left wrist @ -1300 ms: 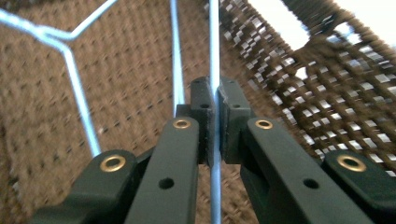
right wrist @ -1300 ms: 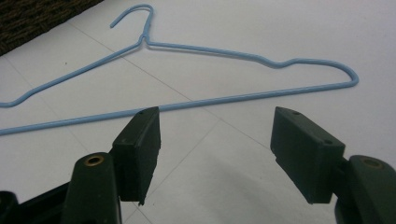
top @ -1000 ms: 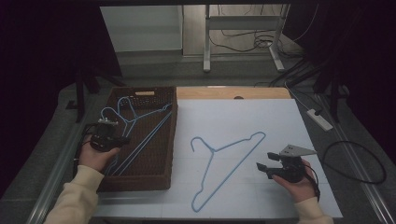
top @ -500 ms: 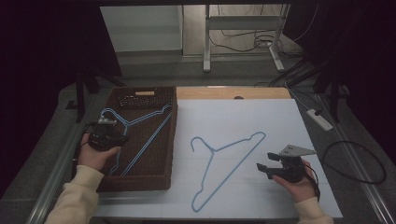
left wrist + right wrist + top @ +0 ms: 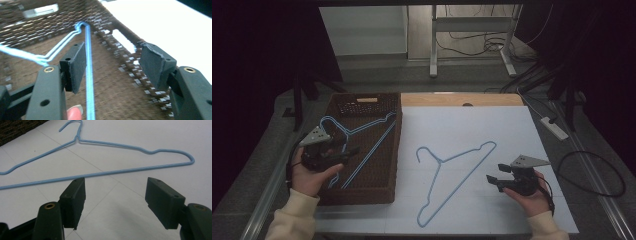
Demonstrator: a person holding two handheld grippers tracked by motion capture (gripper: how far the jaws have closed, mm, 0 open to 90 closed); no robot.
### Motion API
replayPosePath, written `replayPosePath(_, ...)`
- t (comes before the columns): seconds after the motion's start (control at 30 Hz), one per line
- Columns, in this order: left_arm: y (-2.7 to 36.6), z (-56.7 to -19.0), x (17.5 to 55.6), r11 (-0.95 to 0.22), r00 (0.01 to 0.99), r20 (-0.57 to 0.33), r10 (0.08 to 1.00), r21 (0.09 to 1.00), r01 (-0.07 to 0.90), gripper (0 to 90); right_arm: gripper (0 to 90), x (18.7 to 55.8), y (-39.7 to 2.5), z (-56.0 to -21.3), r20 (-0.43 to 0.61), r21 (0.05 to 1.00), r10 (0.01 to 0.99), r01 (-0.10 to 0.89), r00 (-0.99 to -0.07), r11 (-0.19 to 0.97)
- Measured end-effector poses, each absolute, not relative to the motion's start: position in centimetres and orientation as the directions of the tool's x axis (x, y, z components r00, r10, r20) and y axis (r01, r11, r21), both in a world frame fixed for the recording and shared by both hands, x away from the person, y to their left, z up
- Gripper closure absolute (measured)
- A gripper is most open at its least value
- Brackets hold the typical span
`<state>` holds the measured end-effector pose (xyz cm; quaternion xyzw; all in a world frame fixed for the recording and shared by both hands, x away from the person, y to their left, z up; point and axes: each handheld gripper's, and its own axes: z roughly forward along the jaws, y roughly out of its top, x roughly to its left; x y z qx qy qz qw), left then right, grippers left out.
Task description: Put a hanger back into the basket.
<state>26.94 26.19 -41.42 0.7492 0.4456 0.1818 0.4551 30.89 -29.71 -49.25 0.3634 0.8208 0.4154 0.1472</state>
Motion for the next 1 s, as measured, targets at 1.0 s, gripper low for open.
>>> replayPosePath(1.0,20.4,-43.0,24.7,-0.235,0.656,-0.137,0.743,0.863,0.447,36.7,34.7,30.7,-28.7,-49.0,0.059,0.791,0.689,0.455,-0.722,0.41)
